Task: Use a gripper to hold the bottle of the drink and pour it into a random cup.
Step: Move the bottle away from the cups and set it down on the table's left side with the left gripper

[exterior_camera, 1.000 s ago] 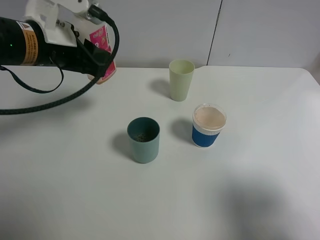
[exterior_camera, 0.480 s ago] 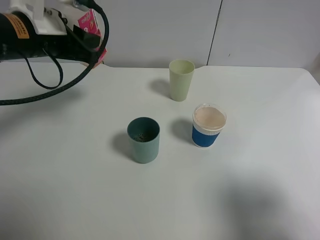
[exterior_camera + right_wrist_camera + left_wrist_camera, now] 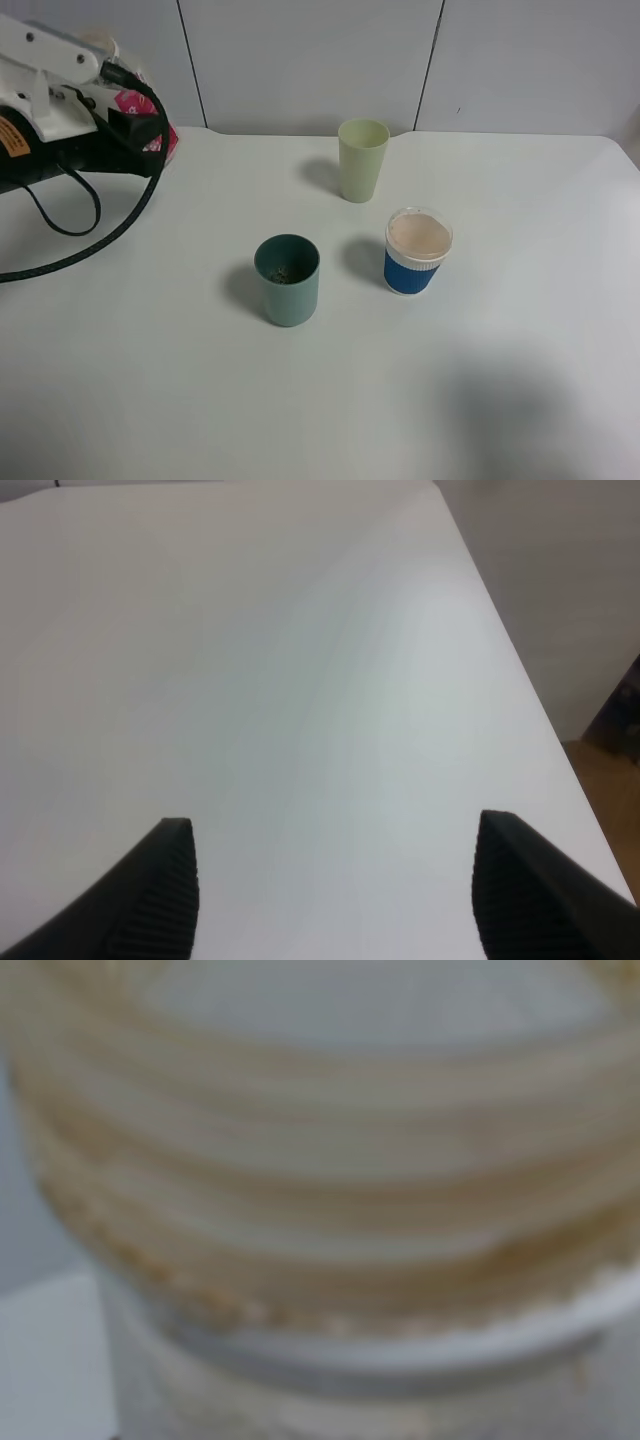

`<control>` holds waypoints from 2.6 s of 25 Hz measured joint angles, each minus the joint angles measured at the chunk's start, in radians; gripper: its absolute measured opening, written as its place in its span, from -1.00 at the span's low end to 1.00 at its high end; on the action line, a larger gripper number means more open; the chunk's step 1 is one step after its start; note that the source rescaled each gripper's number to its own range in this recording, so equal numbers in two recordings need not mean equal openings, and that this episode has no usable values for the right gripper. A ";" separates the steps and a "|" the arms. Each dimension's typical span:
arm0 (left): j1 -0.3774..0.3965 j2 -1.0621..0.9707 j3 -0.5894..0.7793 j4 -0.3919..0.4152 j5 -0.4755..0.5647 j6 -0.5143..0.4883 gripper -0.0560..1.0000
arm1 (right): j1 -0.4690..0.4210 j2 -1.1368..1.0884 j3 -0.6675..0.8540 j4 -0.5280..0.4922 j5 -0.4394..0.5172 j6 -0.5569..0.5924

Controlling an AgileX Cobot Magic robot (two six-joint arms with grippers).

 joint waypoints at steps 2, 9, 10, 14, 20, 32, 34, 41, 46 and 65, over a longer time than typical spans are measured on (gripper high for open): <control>0.045 0.029 0.004 0.090 -0.014 -0.094 -0.89 | 0.000 0.000 0.000 0.000 0.000 0.000; 0.106 0.177 0.009 0.237 -0.062 -0.258 -0.89 | 0.000 0.000 0.000 0.000 0.000 0.000; 0.106 0.200 0.009 0.239 -0.072 -0.253 -0.89 | 0.000 0.000 0.000 0.000 0.000 0.000; 0.106 0.281 0.008 0.242 -0.103 -0.194 -0.89 | 0.000 0.000 0.000 0.000 0.000 0.000; 0.108 0.338 0.008 0.287 -0.118 -0.085 -0.89 | 0.000 0.000 0.000 0.000 0.000 0.000; 0.108 0.383 0.007 0.346 -0.206 -0.039 -0.89 | 0.000 0.000 0.000 0.000 0.000 0.000; 0.108 0.385 0.007 0.346 -0.206 -0.038 -0.89 | 0.000 0.000 0.000 0.000 0.000 0.000; 0.108 0.385 0.007 0.348 -0.169 -0.031 -0.89 | 0.000 0.000 0.000 0.000 0.000 0.000; 0.108 0.385 0.007 0.348 -0.164 -0.030 -0.89 | 0.000 0.000 0.000 0.000 0.000 0.000; 0.108 0.385 0.007 0.348 -0.168 -0.029 -0.04 | 0.000 0.000 0.000 0.000 0.000 0.000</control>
